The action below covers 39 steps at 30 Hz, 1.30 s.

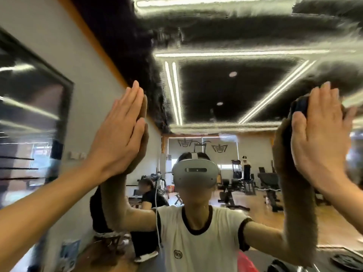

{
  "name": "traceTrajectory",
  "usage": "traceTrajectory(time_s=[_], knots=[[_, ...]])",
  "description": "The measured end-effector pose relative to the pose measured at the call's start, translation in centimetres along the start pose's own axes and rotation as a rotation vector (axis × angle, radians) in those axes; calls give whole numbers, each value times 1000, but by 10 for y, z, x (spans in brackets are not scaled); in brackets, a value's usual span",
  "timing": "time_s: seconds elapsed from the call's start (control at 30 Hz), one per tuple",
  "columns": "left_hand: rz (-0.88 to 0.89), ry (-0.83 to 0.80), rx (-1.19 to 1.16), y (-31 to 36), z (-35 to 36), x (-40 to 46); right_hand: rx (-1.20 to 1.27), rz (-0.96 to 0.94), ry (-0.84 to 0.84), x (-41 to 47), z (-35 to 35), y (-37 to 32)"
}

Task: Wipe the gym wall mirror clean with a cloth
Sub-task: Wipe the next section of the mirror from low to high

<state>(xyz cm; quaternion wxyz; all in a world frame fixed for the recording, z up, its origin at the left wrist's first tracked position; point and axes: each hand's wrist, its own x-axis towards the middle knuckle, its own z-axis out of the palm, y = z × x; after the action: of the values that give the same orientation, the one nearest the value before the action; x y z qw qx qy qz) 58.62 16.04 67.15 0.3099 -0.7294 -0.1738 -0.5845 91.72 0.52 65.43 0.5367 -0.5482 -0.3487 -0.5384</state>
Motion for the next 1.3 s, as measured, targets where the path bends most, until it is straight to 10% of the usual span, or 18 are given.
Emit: traceTrajectory(time_s=[0.37,0.63,0.9,1.17,1.3], knots=[[-20,-37,137,-74,-35,-43,57,-555,-170,-70,49,-239],[34,27,98,-76,-32,-45,-100,102,-57,-54,15,-127],[24,18,98,-77,-33,-45,-28,-450,-121,-62,64,-307],[43,37,98,-73,-33,-45,-112,98,-77,-37,22,-195],[43,33,58,-73,-34,-44,-79,-118,-134,-19,53,-291]])
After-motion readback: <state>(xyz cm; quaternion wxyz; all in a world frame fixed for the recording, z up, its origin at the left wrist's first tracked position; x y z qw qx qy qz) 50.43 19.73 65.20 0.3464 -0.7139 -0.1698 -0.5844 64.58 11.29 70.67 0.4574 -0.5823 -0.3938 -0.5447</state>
